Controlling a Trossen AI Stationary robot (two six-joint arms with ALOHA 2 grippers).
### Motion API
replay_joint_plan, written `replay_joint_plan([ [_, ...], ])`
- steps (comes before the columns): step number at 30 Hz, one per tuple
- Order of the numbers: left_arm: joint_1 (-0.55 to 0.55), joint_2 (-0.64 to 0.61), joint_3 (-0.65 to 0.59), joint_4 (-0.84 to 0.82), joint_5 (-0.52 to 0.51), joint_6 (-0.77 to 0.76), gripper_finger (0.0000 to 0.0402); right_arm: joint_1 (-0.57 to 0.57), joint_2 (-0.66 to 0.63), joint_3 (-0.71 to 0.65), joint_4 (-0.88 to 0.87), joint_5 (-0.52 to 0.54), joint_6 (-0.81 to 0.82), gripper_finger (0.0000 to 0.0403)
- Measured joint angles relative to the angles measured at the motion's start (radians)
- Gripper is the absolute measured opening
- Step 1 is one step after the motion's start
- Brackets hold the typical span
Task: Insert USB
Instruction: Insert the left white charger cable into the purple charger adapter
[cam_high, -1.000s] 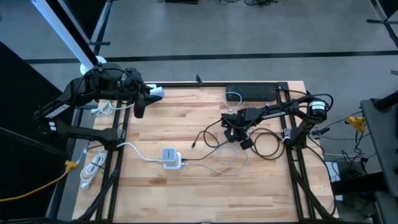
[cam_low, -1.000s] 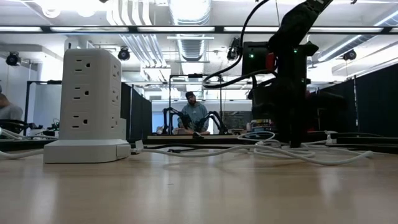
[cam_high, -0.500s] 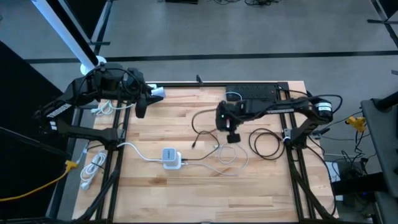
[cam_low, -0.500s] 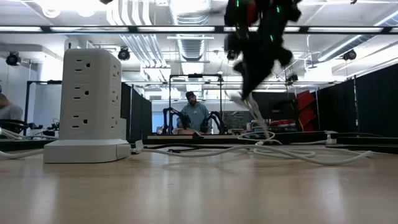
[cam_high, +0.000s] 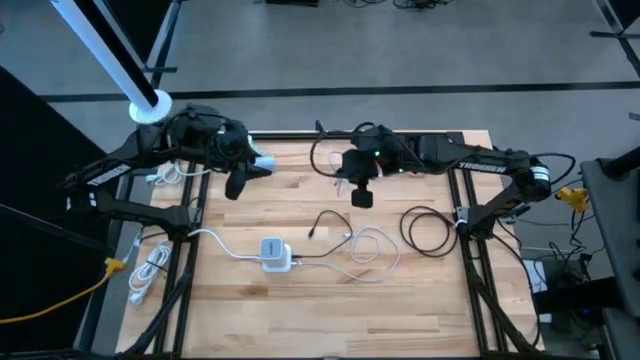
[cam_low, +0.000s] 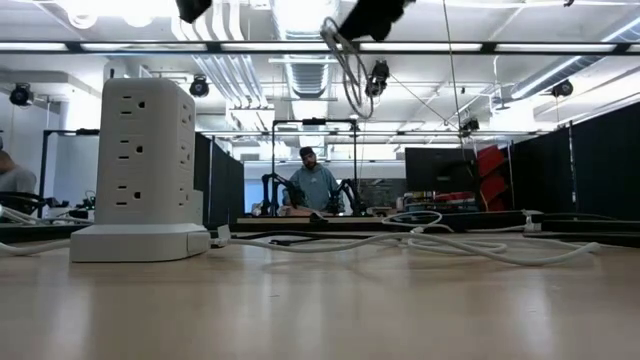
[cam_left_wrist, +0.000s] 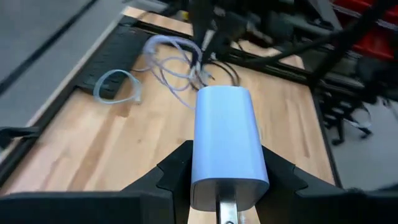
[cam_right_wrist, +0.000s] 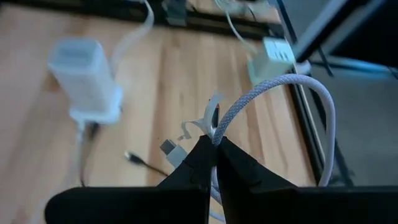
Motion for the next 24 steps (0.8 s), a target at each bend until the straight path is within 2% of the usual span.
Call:
replay_joint_plan([
  [4,-0.001,0.006,-0.052,0.081,0.099,0.015,0.0118,0.007,-0.002,0.027,0.054,-0.039,0.018,0.0001],
  [12,-0.001,0.010,-0.205,0.352,0.153,-0.045,0.0118,0.007,0.005,0.035,0.146,-0.135,0.064,0.0000],
  [16,-0.001,0.010,-0.256,0.428,0.163,-0.075,0.0118,-0.001,0.020,0.029,0.109,-0.124,0.106,0.0000],
  [21,-0.001,-0.005,-0.258,0.423,0.166,-0.089,0.0118,-0.025,0.098,-0.002,-0.131,-0.024,0.093,0.0000],
  [24,-0.001,-0.017,-0.241,0.419,0.170,-0.090,0.0118,-0.022,0.161,-0.063,-0.099,-0.041,0.072,0.0000],
])
